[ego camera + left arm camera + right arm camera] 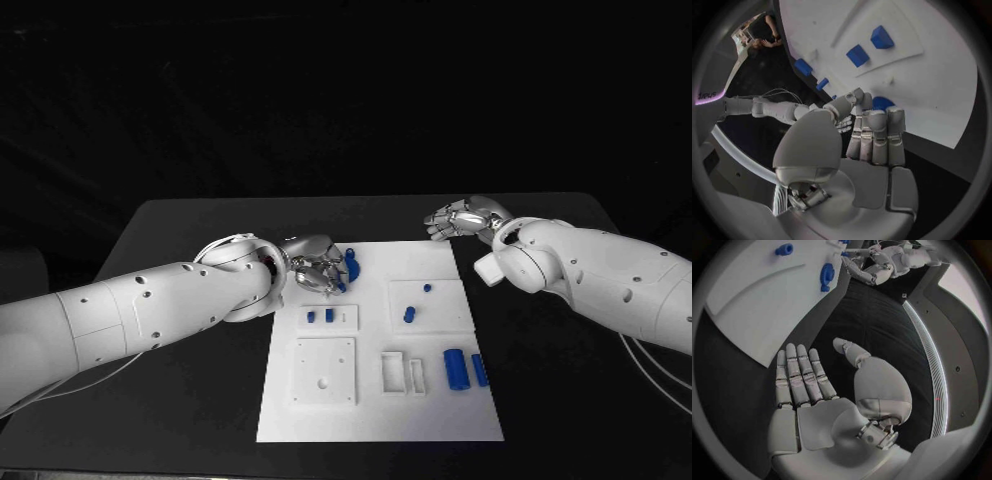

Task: Assemble the parts on the task board

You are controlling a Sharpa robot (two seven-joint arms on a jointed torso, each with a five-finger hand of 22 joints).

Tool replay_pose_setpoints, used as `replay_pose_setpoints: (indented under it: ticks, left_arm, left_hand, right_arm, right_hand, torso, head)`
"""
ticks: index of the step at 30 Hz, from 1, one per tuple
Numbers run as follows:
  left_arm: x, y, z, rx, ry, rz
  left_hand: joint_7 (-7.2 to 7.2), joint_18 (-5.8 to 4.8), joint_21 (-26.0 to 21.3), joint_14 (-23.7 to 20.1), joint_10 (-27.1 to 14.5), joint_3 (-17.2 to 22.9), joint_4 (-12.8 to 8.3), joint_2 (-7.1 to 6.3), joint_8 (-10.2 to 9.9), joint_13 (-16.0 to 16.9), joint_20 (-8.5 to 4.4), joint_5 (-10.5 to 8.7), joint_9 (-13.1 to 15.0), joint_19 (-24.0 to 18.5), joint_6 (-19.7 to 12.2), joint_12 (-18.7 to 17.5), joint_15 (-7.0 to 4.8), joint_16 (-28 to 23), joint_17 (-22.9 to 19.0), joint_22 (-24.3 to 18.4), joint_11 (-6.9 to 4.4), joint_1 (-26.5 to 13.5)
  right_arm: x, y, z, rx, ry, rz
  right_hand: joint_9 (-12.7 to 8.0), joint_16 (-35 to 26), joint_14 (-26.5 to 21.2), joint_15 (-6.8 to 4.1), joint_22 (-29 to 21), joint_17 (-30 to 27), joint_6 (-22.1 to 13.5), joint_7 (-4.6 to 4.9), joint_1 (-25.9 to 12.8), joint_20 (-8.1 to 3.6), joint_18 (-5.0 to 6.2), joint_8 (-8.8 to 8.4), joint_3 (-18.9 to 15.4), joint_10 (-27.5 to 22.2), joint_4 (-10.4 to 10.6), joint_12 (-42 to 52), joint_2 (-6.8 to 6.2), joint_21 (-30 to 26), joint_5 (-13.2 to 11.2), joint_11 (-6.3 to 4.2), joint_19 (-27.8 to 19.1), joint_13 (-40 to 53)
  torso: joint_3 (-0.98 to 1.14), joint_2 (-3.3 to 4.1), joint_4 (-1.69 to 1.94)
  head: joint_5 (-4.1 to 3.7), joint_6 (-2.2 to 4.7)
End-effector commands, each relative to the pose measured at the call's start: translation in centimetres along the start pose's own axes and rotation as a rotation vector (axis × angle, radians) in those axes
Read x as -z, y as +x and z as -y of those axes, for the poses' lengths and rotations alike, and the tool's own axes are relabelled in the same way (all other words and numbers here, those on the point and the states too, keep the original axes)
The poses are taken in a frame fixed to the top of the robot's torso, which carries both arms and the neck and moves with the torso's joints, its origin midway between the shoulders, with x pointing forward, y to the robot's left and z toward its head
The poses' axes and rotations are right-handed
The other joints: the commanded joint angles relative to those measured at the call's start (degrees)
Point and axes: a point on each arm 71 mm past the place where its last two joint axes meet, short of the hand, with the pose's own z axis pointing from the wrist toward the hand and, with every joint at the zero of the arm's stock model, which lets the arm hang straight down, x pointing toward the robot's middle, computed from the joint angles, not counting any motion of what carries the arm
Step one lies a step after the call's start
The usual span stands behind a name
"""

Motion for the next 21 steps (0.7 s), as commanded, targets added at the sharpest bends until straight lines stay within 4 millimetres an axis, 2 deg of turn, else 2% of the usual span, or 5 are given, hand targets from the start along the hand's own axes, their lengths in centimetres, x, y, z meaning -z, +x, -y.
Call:
replay_pose_setpoints:
  ticks: [1,15,21]
  left_arm:
    - [0.4,0.2,0.0,-0.065,-0.006,-0.052]
    - [1.8,-0.4,-2.1,-0.092,-0.051,-0.037]
    - [2.0,-0.5,-2.4,-0.092,-0.059,-0.035]
  left_hand:
    - [0.40,1.98,0.26,0.38,0.35,0.38,-0.02,0.04,0.17,0.08,-2.12,0.23,0.03,0.28,0.76,-0.35,0.00,0.21,0.02,1.01,0.13,-0.43]
    - [0.33,1.98,0.38,0.42,0.55,0.53,-0.22,-0.05,0.23,0.17,-2.18,0.04,0.02,0.29,0.91,-0.51,-0.04,0.27,0.05,1.04,0.09,-0.32]
    - [0.32,1.98,0.41,0.44,0.60,0.58,-0.28,-0.07,0.24,0.20,-2.20,0.03,0.01,0.31,0.94,-0.56,-0.05,0.29,0.05,1.03,0.08,-0.28]
  right_arm:
    - [0.1,-0.1,0.0,-0.001,-0.007,-0.009]
    - [0.1,-0.1,0.2,-0.001,-0.005,-0.010]
    - [0.2,-0.1,0.3,-0.001,-0.004,-0.008]
  right_hand:
    - [-0.07,0.38,-0.37,0.03,0.09,-0.09,-0.46,1.29,-0.49,0.30,1.12,0.21,-0.34,0.07,0.00,-0.23,0.04,-0.20,0.33,0.15,-0.11,-0.05]
    - [-0.08,0.40,-0.37,0.03,0.11,-0.11,-0.46,1.29,-0.49,0.31,1.13,0.23,-0.38,0.08,-0.03,-0.24,0.05,-0.23,0.35,0.15,-0.10,-0.05]
    - [-0.08,0.41,-0.37,0.03,0.12,-0.12,-0.46,1.29,-0.50,0.31,1.13,0.24,-0.40,0.08,-0.03,-0.24,0.07,-0.24,0.35,0.15,-0.10,-0.05]
  torso:
    - [-0.04,0.00,0.01]
    - [-0.12,0.03,-0.03]
    - [-0.03,0.03,0.00]
  head:
    - [-0.09,0.01]
    - [-0.13,-0.14]
    - [-0.04,-0.27]
